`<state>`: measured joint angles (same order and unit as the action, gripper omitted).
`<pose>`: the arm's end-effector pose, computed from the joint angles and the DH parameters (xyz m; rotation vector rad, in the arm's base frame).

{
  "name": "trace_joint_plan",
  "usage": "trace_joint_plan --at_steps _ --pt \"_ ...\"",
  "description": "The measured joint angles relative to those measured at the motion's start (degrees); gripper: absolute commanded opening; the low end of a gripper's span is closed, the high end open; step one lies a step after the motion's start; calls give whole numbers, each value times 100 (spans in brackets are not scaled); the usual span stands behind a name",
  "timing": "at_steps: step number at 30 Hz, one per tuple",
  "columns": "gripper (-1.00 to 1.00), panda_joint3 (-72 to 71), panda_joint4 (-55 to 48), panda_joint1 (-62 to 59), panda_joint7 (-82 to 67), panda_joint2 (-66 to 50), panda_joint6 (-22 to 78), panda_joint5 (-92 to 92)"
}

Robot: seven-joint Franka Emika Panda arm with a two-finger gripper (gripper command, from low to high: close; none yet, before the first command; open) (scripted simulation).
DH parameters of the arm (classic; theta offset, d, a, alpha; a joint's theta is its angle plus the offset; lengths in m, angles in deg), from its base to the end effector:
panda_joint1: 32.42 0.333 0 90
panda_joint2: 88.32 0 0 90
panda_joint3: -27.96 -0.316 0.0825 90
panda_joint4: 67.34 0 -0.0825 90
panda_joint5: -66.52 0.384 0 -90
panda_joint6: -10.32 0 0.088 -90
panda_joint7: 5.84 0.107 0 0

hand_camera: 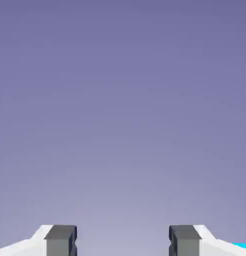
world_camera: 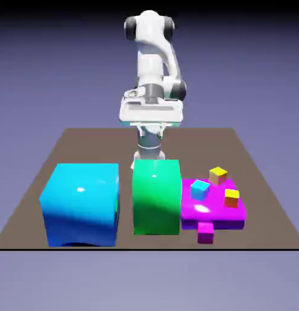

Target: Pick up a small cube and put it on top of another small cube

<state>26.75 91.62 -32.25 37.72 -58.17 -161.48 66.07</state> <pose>0.4008 0.0103 0.4530 -2.5220 0.9601 -0.9900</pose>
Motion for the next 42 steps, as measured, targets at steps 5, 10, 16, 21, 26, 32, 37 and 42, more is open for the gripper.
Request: trace_joint_plan --at_steps 5,10,16,21,26,32,37,42 --pt "0 -504 -843 -217 457 -1038 914 -188" --pt "0 -1008 -1686 -435 914 -2076 1828 -376" --pt "0 -1612 -2698 -684 1463 -3322 2925 -602" --pt "0 -2116 -3541 -914 1920 -4361 3839 -791" --pt "0 -2620 -4384 -1131 2377 -5399 4753 -979" --pt "0 -3224 -5396 -1392 2926 -6645 5850 -1205" --pt "0 -3728 -6239 -1610 3383 -7683 6764 -1393" --pt "0 -3636 -5904 -1597 3547 -8164 6176 -1626"
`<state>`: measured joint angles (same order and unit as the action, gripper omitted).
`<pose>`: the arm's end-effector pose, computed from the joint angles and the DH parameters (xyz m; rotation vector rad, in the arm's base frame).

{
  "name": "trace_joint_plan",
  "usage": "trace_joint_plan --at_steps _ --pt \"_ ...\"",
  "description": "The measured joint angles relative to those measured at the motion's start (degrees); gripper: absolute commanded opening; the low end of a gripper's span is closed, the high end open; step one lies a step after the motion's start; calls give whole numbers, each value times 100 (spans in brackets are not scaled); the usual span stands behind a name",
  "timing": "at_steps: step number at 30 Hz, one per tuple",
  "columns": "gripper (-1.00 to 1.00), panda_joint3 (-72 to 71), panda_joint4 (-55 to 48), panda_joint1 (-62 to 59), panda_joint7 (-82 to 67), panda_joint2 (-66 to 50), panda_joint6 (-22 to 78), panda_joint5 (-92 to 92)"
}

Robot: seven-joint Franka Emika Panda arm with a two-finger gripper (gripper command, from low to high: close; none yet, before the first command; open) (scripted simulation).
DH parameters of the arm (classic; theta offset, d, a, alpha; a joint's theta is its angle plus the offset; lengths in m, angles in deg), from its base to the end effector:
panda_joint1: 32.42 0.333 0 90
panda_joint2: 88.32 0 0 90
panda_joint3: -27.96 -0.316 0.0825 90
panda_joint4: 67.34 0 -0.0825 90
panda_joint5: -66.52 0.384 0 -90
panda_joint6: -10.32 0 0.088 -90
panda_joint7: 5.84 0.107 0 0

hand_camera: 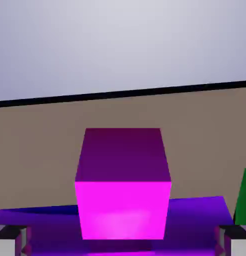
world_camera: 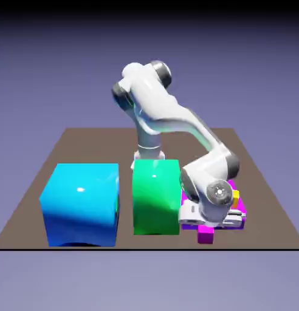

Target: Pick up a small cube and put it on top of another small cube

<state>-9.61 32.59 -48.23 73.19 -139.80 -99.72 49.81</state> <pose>0.5592 0.1931 0.1151 2.5625 -1.2001 -0.8088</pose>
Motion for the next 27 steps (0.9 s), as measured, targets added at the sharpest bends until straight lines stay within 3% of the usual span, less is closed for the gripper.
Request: trace_joint_plan --at_steps 1,3,7,14,16,20,21,27 --pt "-100 19 51 5 9 -32 -79 -21" --pt "-100 19 51 5 7 -32 -80 -15" --pt "-100 -230 -442 32 -129 444 840 271" --pt "-100 -748 -56 861 -548 1897 1836 864" --pt "-100 -772 -37 900 -567 1965 1883 892" --pt "-100 -693 792 853 -533 1872 1001 779" --pt "100 -686 861 849 -531 1864 928 770" --pt "100 -766 31 896 -564 1958 1813 871"
